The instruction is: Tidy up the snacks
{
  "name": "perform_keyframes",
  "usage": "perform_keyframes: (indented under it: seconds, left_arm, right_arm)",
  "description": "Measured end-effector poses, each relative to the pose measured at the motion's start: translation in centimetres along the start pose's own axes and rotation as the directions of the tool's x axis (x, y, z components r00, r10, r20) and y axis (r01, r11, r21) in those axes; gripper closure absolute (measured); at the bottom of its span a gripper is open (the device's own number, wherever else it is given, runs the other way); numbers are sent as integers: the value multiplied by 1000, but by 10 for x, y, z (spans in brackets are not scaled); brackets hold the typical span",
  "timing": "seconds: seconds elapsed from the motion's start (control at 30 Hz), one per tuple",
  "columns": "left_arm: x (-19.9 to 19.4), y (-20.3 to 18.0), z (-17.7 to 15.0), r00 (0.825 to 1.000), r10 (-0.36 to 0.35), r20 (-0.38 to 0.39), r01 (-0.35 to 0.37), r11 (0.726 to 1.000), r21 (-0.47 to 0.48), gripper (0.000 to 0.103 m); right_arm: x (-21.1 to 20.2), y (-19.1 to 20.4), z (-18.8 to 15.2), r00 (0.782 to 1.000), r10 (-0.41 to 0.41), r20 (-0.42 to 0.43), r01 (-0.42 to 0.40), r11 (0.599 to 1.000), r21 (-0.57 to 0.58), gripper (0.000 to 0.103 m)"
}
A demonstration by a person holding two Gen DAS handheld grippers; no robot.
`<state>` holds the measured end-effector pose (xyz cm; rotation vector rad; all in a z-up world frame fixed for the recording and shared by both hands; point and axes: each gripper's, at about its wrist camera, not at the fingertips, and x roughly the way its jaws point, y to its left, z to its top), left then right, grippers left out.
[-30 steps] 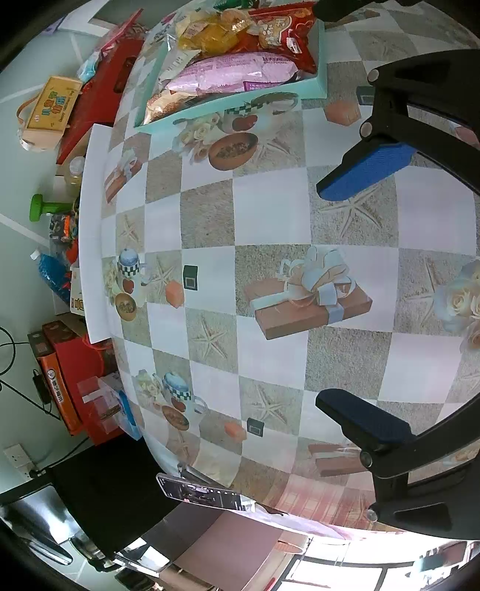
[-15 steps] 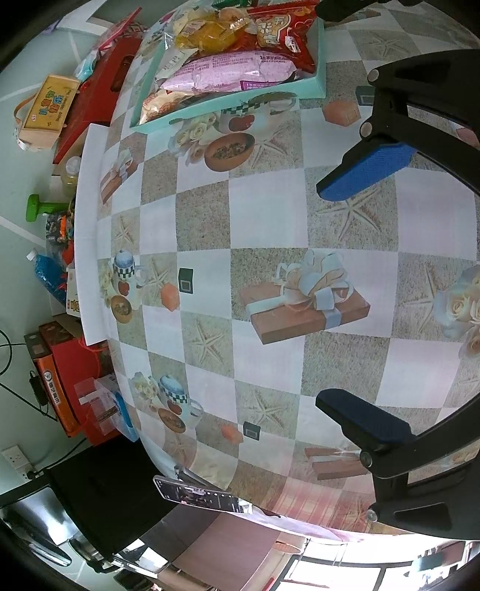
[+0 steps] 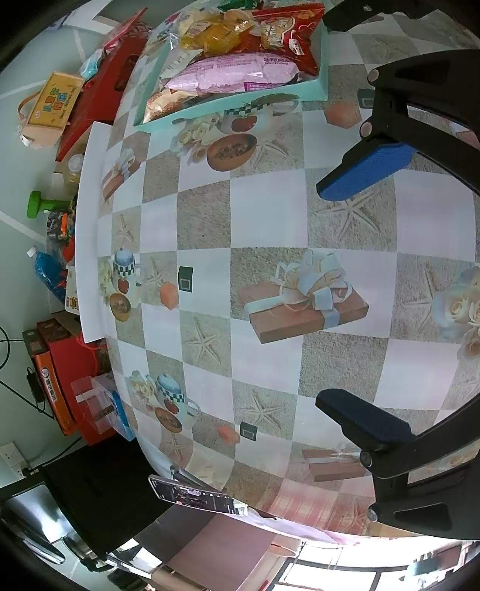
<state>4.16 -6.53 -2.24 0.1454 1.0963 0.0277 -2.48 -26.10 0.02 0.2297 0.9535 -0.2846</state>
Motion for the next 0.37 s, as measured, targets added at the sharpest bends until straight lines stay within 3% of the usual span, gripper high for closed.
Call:
perform_keyframes:
  seconds: [0.37]
  left_arm:
    - [-4,-3,0,1000,-17,17,17,1000,-5,2]
  right_arm:
    - [2,1,-1,1000,-3,-5,3,1000,-6,0]
